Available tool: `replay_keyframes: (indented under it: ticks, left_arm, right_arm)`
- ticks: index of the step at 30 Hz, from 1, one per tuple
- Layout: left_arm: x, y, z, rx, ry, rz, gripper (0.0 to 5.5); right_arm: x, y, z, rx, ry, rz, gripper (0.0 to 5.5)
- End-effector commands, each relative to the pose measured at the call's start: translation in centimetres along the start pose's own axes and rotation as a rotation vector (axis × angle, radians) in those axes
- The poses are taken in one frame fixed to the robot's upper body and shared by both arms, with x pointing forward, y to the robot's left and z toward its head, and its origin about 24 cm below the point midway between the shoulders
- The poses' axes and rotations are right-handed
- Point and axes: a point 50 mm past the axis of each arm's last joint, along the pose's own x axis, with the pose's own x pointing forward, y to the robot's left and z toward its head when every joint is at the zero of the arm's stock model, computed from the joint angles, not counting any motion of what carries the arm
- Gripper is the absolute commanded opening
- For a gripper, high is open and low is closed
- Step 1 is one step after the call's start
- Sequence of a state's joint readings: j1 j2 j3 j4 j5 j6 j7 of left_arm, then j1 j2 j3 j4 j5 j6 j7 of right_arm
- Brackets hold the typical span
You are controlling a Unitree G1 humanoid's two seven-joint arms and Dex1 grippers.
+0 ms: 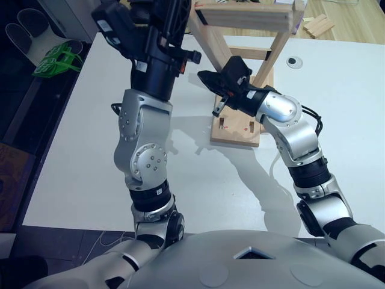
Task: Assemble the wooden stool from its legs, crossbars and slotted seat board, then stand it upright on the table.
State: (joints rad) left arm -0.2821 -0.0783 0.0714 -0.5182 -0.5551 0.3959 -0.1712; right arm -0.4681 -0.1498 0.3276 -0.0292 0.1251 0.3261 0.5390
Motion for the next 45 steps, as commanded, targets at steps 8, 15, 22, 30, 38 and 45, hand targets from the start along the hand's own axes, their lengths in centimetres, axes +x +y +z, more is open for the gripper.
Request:
replay_keyframes:
  ticks: [8, 15, 22, 30, 38, 45]
  left_arm:
    - [-2.0, -0.2, -1.5, -0.042, 0.178, -0.055, 1.03]
    - [-1.6, 0.5, -1.3, 0.091, 0.186, 0.087, 1.02]
    - [-2.2, 1.0, -1.3, 0.109, 0.146, 0.191, 1.02]
    - [-2.3, 1.1, -1.6, 0.130, 0.169, 0.206, 1.02]
    - [-3.0, 1.8, -2.7, 0.213, 0.275, 0.228, 1.02]
    - [-4.2, 2.2, -4.4, 0.352, 0.447, 0.182, 1.02]
  right_arm:
    - [0.1, -1.8, 0.8, -0.037, -0.031, -0.108, 0.00]
    - [-5.1, 0.4, -3.4, -0.063, 0.154, 0.047, 0.00]
    - [-15.1, -1.1, -6.4, -0.116, 0.470, 0.108, 0.00]
    - [-16.6, -1.3, -9.7, -0.140, 0.638, 0.216, 0.00]
    - [-10.0, 0.8, -11.1, -0.180, 0.498, 0.156, 0.00]
    - [-10.4, 2.3, -10.3, -0.167, 0.449, 0.109, 0.00]
